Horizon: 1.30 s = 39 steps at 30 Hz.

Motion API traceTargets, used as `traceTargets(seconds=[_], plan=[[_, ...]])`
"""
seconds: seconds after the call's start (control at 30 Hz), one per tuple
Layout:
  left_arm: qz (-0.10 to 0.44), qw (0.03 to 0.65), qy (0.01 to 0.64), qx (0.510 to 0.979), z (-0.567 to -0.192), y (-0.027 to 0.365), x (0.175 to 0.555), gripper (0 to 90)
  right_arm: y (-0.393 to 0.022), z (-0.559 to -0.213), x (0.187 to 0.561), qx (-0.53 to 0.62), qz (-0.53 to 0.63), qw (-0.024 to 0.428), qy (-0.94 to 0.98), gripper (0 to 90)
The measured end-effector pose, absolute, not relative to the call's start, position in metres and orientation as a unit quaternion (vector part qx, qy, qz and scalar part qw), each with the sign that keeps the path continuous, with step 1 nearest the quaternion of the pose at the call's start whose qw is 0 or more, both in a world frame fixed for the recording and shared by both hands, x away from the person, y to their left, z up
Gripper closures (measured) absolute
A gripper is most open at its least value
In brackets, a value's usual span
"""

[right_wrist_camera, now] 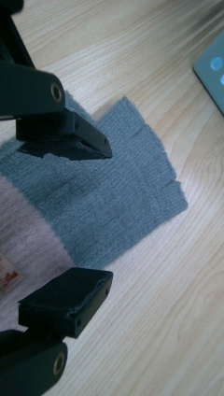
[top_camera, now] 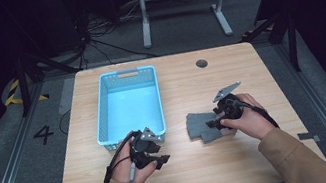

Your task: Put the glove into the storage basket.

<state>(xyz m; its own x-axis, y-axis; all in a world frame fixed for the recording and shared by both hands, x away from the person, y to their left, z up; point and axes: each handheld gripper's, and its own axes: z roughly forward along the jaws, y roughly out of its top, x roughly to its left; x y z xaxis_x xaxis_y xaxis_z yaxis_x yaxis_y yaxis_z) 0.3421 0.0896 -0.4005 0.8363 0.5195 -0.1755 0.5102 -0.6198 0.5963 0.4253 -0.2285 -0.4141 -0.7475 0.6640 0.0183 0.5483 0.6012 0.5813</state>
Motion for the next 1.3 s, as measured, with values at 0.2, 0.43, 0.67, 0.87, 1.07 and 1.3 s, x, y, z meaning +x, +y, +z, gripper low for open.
traceTargets(seconds=[0.2,0.43,0.67,0.87,1.07,1.3], plan=[[0.008,0.328,0.287,0.900,-0.402,0.089,0.345,51.0,-0.225,-0.422,0.427,0.344,0.275,0.099,0.892,31.1],[0.008,0.326,0.288,0.900,-0.404,0.090,0.346,49.6,-0.222,-0.425,0.425,0.334,0.269,0.112,0.896,30.3],[0.007,0.326,0.289,0.900,-0.405,0.090,0.347,49.6,-0.218,-0.422,0.426,0.328,0.271,0.106,0.899,30.9],[0.006,0.326,0.289,0.900,-0.404,0.092,0.348,49.5,-0.208,-0.435,0.429,0.317,0.255,0.092,0.909,30.2],[0.005,0.326,0.291,0.900,-0.406,0.092,0.348,49.5,-0.206,-0.435,0.431,0.317,0.250,0.085,0.911,30.4],[0.005,0.327,0.293,0.899,-0.406,0.093,0.348,49.4,-0.203,-0.435,0.433,0.315,0.239,0.077,0.915,31.1]])
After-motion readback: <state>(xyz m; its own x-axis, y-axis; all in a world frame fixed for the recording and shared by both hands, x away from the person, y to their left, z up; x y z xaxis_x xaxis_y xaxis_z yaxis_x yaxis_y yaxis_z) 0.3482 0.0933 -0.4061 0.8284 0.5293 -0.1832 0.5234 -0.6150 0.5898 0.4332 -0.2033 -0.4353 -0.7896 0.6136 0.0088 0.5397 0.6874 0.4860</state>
